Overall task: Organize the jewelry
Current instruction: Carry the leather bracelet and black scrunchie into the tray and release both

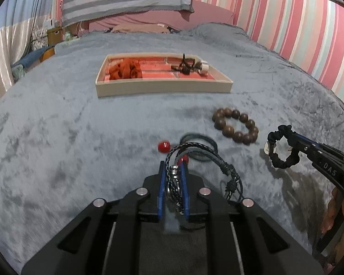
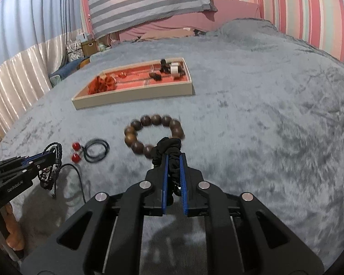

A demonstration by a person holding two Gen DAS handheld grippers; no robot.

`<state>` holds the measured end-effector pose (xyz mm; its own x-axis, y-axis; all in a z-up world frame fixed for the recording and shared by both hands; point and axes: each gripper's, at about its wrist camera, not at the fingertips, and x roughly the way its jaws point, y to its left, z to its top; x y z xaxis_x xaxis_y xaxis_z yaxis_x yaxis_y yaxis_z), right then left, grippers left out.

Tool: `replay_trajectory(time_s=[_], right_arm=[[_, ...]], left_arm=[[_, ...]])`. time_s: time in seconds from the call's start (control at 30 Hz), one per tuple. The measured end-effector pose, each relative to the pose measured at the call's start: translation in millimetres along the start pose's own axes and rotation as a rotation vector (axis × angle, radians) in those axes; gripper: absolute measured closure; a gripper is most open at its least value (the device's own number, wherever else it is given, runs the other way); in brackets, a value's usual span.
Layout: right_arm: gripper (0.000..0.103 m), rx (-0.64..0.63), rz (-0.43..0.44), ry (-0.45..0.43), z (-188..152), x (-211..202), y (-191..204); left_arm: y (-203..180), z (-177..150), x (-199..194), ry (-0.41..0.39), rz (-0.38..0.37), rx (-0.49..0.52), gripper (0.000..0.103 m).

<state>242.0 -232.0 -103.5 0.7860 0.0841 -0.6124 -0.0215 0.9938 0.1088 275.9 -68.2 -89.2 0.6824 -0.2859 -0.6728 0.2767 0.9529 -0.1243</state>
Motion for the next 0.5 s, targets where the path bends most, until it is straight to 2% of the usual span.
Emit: replay_trajectory(time_s=[0.2, 0.5], right_arm=[[0.093, -0.008, 0.032, -0.038, 38.4, 8.9, 5.2], [0.093, -0.033, 0.067, -0.075, 119.6, 51.4, 20.2]], left_arm=[[12.6, 42.1, 1.2, -0.049, 0.029, -0.004, 0.090], [35.8, 119.2, 37.7, -0.094, 0.104, 0.023, 0.090]])
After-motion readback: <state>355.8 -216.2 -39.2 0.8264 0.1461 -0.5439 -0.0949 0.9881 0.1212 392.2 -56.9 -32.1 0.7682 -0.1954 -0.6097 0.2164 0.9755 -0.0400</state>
